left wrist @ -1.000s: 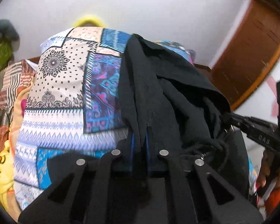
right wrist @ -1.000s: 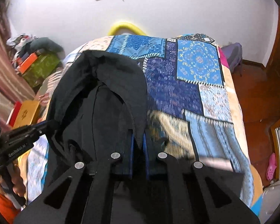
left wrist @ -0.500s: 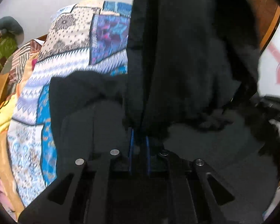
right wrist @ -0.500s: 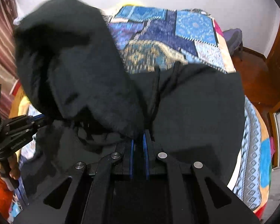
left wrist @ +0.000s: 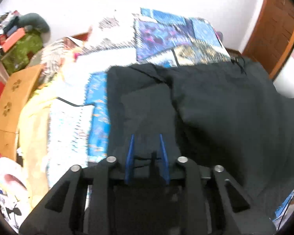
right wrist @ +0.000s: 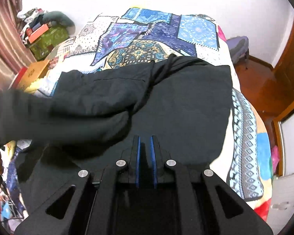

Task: Fold large clothes

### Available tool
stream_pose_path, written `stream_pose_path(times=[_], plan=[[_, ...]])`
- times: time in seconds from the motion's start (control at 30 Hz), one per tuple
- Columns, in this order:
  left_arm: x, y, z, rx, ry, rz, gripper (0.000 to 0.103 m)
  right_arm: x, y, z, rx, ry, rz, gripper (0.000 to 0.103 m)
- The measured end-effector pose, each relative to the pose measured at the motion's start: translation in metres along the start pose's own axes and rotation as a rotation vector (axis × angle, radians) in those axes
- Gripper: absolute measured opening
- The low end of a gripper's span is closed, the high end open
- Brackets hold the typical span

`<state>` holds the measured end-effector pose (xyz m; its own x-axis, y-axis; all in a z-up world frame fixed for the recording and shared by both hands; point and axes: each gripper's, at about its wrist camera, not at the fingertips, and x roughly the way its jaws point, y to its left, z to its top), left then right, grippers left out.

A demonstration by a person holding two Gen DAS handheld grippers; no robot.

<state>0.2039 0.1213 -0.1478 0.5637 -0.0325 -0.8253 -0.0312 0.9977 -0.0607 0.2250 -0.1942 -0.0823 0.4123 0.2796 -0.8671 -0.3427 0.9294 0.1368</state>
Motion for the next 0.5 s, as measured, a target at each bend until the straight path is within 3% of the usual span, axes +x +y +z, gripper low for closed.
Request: stream_pose_path(times=[0.07, 0.2, 0.27, 0.33, 0.5], plan=[[-0.013, 0.007, 0.003, -0.027, -0.039, 0.007, 0.038, -0.010, 0.002, 0.005, 0.006, -0.019, 0.000, 0.009], [-0.030, 0.008, 0.010, -0.053, -0.092, -0.035, 0.038, -0.029, 0.015, 0.015, -0.005, -0.074, 0.026, 0.016], [-0.030, 0.000, 0.017, -0.043, -0.102, -0.063, 0.039, -0.040, 0.026, 0.019, -0.013, -0.111, 0.056, 0.038], [-0.028, -0.008, 0.021, -0.020, -0.101, -0.092, 0.041, -0.047, 0.039, 0.018, -0.028, -0.143, 0.079, 0.052], [-0.015, -0.045, 0.012, 0.057, -0.063, -0.134, 0.042, -0.047, 0.073, 0.010, -0.138, -0.139, 0.093, 0.057]])
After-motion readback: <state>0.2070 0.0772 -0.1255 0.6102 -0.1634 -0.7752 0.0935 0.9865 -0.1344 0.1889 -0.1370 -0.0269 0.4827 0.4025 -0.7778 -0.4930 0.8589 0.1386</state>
